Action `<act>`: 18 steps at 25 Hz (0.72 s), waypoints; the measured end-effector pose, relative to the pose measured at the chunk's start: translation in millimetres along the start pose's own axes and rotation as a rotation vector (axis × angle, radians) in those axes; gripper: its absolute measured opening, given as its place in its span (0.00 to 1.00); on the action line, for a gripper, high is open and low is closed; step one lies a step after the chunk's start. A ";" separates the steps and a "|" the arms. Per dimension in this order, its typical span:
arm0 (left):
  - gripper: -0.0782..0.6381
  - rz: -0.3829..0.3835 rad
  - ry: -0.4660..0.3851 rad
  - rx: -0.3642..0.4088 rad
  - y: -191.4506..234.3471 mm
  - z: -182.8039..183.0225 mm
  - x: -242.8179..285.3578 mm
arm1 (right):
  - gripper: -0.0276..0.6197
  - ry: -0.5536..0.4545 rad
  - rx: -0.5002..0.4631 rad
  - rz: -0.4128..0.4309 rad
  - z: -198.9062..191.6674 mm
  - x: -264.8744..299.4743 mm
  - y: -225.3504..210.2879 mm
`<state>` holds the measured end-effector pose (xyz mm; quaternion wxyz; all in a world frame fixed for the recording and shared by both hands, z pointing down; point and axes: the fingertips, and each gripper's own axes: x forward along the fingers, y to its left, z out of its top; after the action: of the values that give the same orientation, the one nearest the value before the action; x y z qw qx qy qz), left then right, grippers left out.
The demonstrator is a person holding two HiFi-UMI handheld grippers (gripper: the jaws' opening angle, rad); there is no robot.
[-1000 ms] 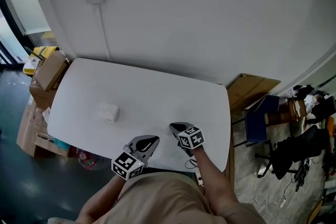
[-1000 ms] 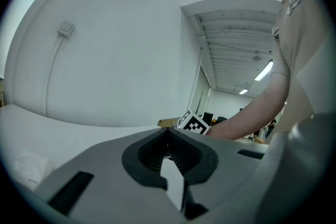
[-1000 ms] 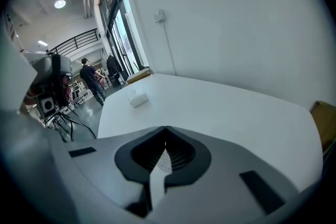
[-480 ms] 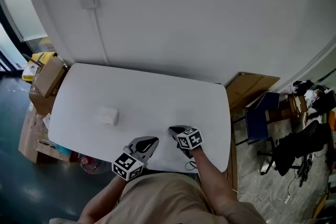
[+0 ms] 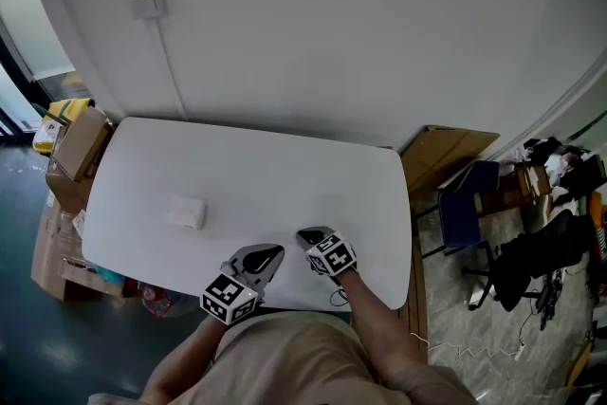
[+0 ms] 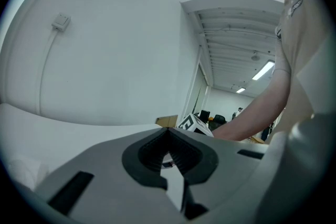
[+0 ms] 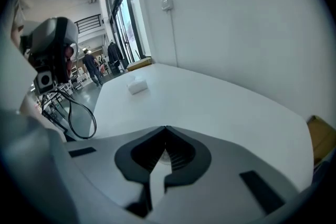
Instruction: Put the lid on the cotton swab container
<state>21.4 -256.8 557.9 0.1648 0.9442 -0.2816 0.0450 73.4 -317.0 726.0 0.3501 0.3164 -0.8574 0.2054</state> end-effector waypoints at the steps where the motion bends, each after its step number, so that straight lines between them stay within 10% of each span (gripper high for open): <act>1: 0.13 0.000 -0.001 -0.001 0.1 0.1 0.7 | 0.07 0.001 -0.025 -0.011 -0.2 0.5 0.7; 18: 0.13 0.033 -0.004 0.004 2.6 1.8 -7.0 | 0.07 -0.080 0.153 0.011 7.5 -13.5 -9.2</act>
<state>14.1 -255.8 555.7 0.1614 0.9399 -0.2974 0.0463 83.7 -322.6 712.3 0.2892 0.3453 -0.8542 0.2595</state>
